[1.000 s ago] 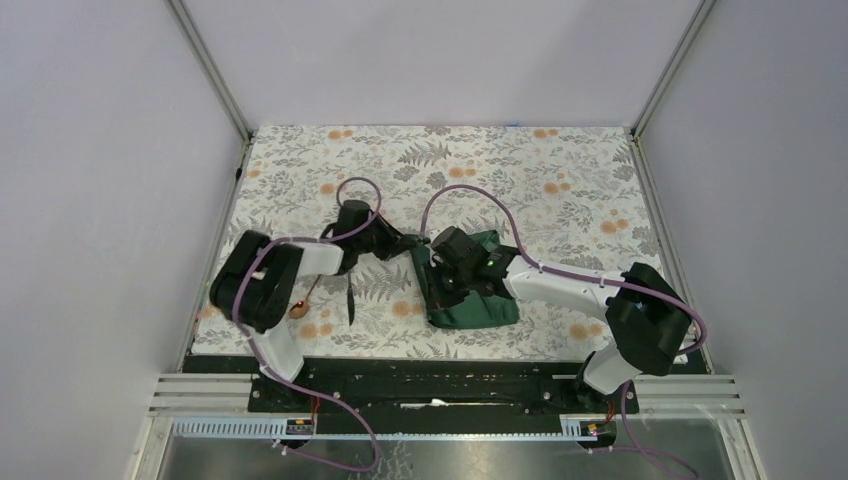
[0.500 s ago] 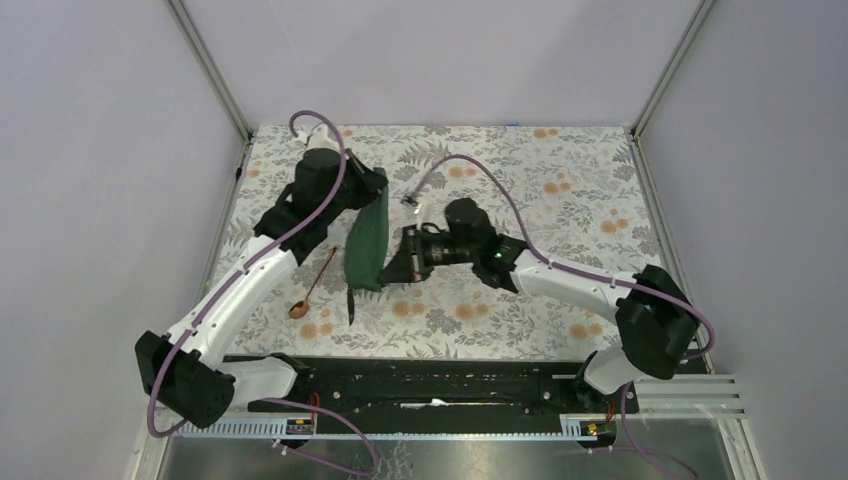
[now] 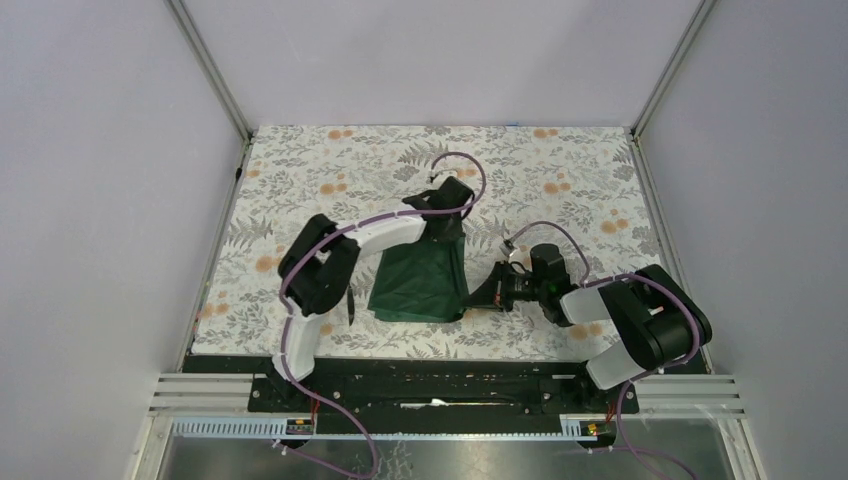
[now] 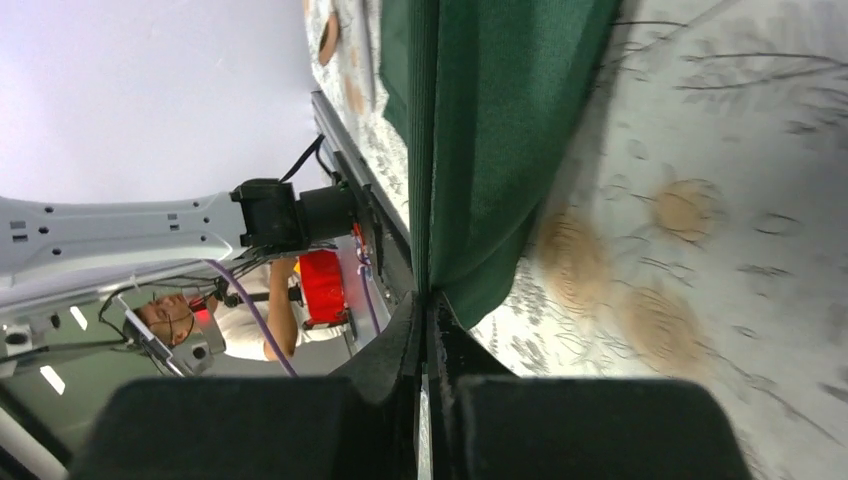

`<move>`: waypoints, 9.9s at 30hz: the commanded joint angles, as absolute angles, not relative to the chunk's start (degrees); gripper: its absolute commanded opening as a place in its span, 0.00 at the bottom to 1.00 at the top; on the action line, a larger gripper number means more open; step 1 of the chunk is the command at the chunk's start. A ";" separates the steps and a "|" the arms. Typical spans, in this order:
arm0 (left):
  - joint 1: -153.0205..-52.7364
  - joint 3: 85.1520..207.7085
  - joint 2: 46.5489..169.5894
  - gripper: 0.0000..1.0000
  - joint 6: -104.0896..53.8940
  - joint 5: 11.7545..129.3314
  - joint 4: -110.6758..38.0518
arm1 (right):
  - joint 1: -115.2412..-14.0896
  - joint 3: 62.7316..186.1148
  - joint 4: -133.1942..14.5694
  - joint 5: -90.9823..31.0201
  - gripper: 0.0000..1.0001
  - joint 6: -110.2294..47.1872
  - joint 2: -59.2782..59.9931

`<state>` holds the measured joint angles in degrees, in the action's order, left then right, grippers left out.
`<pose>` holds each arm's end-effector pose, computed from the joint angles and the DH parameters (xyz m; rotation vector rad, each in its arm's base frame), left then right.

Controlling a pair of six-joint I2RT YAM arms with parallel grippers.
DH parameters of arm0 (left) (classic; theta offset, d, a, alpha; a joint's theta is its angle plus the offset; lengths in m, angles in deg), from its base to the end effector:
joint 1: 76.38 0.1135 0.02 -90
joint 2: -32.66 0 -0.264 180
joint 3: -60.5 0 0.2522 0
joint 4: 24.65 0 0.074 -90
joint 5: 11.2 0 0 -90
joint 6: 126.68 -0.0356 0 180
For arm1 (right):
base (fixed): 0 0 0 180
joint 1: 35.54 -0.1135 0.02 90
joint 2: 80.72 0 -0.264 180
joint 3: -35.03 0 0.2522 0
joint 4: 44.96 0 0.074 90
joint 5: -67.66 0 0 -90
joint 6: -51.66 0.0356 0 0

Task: Fold the napkin into a case and place the utensils inside
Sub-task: Turn over the upper triangle folded napkin at the center of the board, then smooth out the lower triangle-folded napkin at the center of the board, then pick up the lower triangle-folded napkin from the center of the board.

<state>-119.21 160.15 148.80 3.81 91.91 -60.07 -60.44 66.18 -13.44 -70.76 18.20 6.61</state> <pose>0.3320 -0.2967 0.1934 -0.0476 2.4771 -0.3555 0.2036 0.1239 0.1270 -0.0106 2.2982 1.6763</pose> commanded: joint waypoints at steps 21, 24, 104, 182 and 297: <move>-120.57 165.85 142.41 0.73 -3.60 66.98 -54.98 | -55.63 80.90 -73.36 -48.19 0.61 -5.72 -5.53; -121.23 155.31 136.72 0.75 -3.32 62.15 -52.62 | -55.54 81.50 -71.53 -50.27 0.54 -4.86 -3.83; -134.65 131.09 113.47 0.55 -3.58 78.24 -57.73 | -54.16 80.30 -65.48 -60.49 0.47 -6.09 4.52; -114.39 120.00 58.96 0.78 -3.33 97.21 -69.73 | -94.98 150.21 -113.01 -19.14 0.54 7.63 47.06; -103.75 127.39 134.24 0.11 9.04 83.58 -32.40 | -69.35 76.65 -34.81 -65.71 0.00 12.31 4.59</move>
<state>-102.57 121.44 136.93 17.34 73.18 -20.59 -71.74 79.49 -39.14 -58.96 10.48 4.05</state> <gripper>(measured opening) 0.109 0.033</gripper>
